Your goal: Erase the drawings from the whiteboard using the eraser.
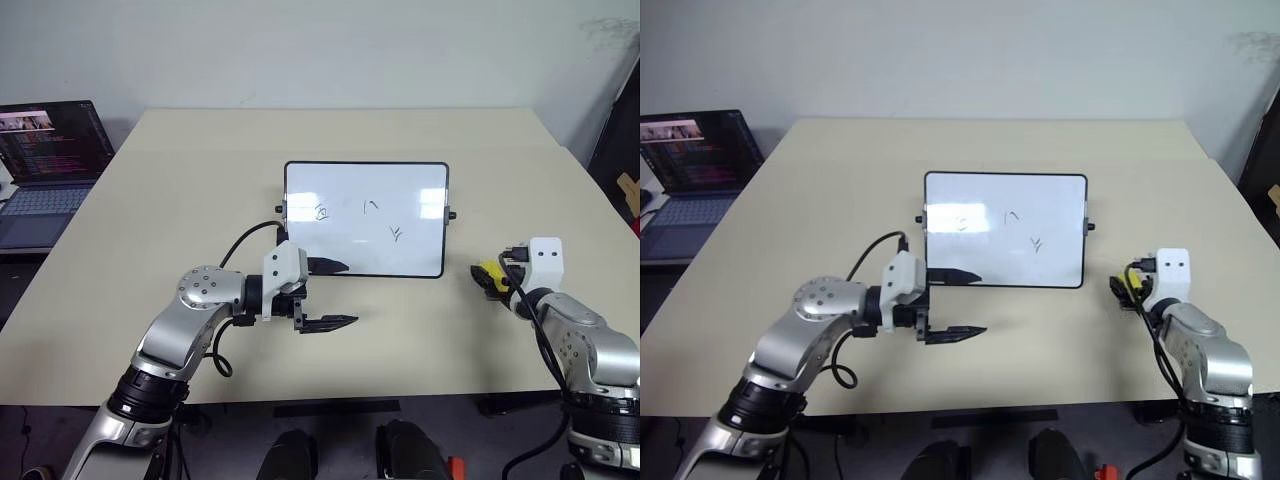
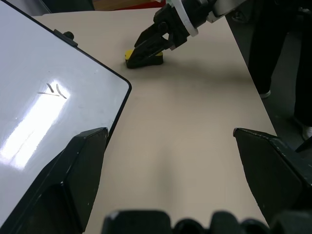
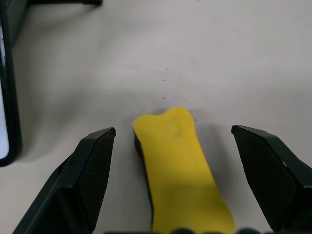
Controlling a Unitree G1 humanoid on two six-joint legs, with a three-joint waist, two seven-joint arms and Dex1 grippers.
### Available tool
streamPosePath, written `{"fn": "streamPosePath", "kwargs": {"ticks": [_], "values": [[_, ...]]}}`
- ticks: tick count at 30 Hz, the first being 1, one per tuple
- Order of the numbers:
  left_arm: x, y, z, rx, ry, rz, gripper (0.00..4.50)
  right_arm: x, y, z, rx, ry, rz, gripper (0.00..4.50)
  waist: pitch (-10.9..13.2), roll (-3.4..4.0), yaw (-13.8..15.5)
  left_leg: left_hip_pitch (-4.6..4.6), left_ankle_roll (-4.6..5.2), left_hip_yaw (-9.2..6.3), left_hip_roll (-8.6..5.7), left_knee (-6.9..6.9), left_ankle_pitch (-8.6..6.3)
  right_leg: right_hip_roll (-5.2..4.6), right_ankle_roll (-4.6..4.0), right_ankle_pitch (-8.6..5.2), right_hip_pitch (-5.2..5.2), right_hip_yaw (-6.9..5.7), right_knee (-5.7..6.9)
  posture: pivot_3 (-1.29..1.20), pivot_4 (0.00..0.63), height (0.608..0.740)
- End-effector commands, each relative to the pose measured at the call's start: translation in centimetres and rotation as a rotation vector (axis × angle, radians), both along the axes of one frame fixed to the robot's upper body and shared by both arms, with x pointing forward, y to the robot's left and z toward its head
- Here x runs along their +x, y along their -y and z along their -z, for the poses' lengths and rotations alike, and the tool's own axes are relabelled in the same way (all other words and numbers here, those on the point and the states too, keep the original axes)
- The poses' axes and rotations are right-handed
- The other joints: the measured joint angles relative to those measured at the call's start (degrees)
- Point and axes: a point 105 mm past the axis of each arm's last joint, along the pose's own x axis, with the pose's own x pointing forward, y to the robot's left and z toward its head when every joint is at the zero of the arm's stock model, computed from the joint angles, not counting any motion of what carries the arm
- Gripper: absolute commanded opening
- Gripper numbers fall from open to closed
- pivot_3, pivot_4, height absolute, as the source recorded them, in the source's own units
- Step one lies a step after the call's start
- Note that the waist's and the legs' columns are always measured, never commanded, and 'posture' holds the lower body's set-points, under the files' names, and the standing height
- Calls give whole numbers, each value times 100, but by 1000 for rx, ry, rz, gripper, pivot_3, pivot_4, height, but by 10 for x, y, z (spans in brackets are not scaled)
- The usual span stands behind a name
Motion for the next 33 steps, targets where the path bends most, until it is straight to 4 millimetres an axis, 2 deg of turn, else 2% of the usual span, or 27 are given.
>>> {"fn": "streamPosePath", "kwargs": {"ticks": [1, 10, 13, 19, 20, 24, 28, 32, 33], "values": [[-6, 5, -10, -7, 48, 33, 4500, 1, 5, -8, -21, 35, -4, 4154, 0, 0, -2, 0, 0, 0, 0, 0, 0, 0, 0, 0, 0, 0, 0, 0, 150, 740], [-7, 5, -10, -4, 44, 36, 4500, 4, 6, -7, -26, 25, -21, 4154, 0, 0, -1, 0, 0, 0, 0, 0, 0, 0, 0, 0, 0, 0, 0, 0, 150, 740], [-8, 5, -9, -3, 43, 35, 4500, 6, 3, -5, -32, 19, -31, 3601, 0, 0, -2, 0, 0, 1, 0, 0, 0, 0, 0, 0, 0, 0, 0, 0, 150, 740], [-8, 5, -6, -2, 37, 25, 4500, 8, -1, -3, -32, 20, -43, 1533, 0, 0, 1, 0, 0, 0, 0, 0, 0, 0, 0, 0, 0, 0, 0, 0, 150, 740], [-8, 4, -6, -3, 35, 19, 4500, 9, -2, -3, -30, 21, -45, 1336, 0, 0, -1, 0, 0, 1, 0, 0, 0, 0, 0, 0, 0, 0, 0, 0, 150, 740], [-4, 0, -6, -19, 25, -30, 4500, 8, -6, -3, -11, 29, -49, 1326, 0, 0, -1, 0, 0, -1, 0, 0, 0, 0, 0, 0, 0, 0, 0, 0, 150, 740], [7, -9, -7, -39, 34, -143, 4500, 5, -10, -7, 15, 50, -54, 1326, 0, 0, -3, 0, 0, 0, 1, 0, 0, -1, 0, 0, 0, 1, 1, 0, 150, 740], [21, -23, -11, -62, 39, -286, 4500, 1, -18, -20, 32, 111, -82, 1326, 1, 1, 0, 0, 0, -3, 1, 0, 0, -1, 0, 0, 0, 0, 0, 0, 150, 740], [24, -29, -12, -62, 41, -323, 4500, -2, -25, -27, 29, 142, -109, 1326, 1, 1, -1, -1, 0, -3, 1, 0, 0, -2, 0, 0, 0, 0, 0, 0, 150, 740]]}}
